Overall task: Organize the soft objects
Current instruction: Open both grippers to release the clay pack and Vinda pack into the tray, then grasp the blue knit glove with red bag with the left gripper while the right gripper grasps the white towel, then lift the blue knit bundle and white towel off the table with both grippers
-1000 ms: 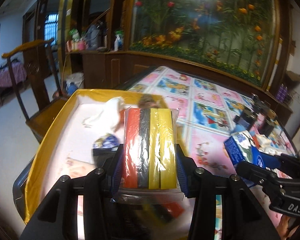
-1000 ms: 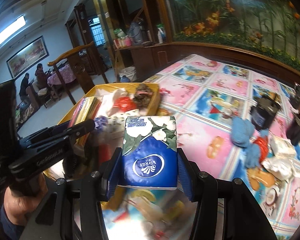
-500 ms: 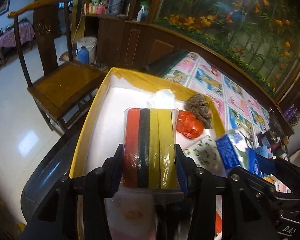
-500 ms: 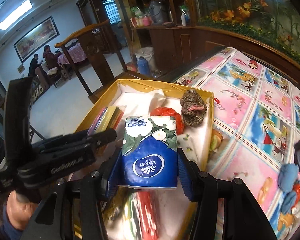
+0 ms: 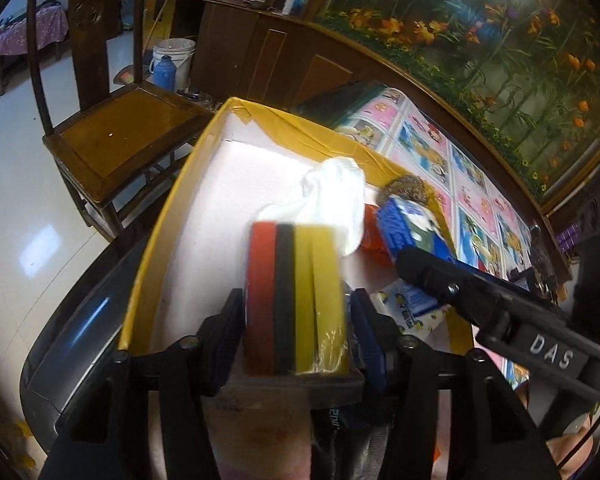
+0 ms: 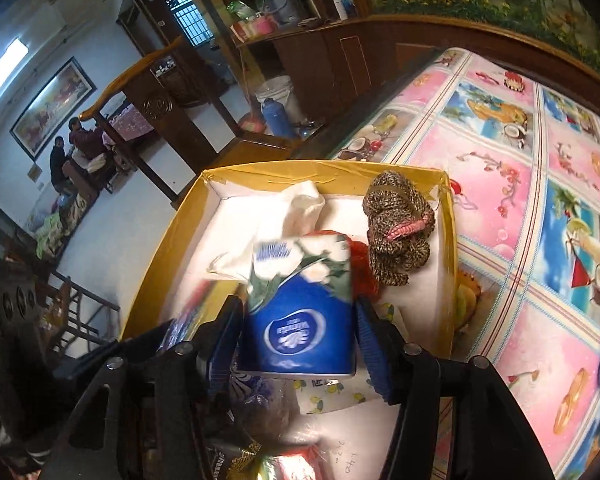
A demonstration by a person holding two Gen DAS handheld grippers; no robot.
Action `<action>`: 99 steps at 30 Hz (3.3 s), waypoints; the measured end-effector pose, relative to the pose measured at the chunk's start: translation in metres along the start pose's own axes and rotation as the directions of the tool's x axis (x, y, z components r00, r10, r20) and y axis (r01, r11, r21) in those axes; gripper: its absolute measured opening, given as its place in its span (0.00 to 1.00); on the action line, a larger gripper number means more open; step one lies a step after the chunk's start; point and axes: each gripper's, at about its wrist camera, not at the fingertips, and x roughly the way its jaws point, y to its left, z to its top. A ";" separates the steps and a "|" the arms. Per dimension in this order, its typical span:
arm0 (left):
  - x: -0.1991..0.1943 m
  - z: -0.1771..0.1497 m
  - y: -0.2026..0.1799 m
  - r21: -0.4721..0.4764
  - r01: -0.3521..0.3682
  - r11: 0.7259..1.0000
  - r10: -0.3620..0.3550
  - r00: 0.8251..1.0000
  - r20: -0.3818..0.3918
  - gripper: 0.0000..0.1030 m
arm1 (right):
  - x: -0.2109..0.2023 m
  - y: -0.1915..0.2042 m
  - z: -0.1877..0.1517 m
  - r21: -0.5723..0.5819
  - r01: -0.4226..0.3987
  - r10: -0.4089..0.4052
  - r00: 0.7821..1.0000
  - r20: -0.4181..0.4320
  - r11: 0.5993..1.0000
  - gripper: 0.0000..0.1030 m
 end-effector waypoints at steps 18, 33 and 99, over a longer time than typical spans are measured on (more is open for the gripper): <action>-0.042 -0.026 -0.032 0.071 -0.001 0.997 -0.007 0.993 0.119 0.70 | -0.062 -0.028 -0.042 0.046 -0.090 0.085 0.992 0.092 0.995 0.67; -0.049 -0.083 -0.143 0.310 0.062 0.949 -0.102 0.988 0.114 0.70 | -0.145 -0.131 -0.105 0.164 -0.090 0.058 0.979 0.194 0.982 0.67; 0.103 -0.126 -0.367 0.700 0.171 0.693 -0.097 0.985 -0.144 0.44 | -0.293 -0.257 -0.161 0.330 0.100 -0.238 0.881 0.409 0.939 0.22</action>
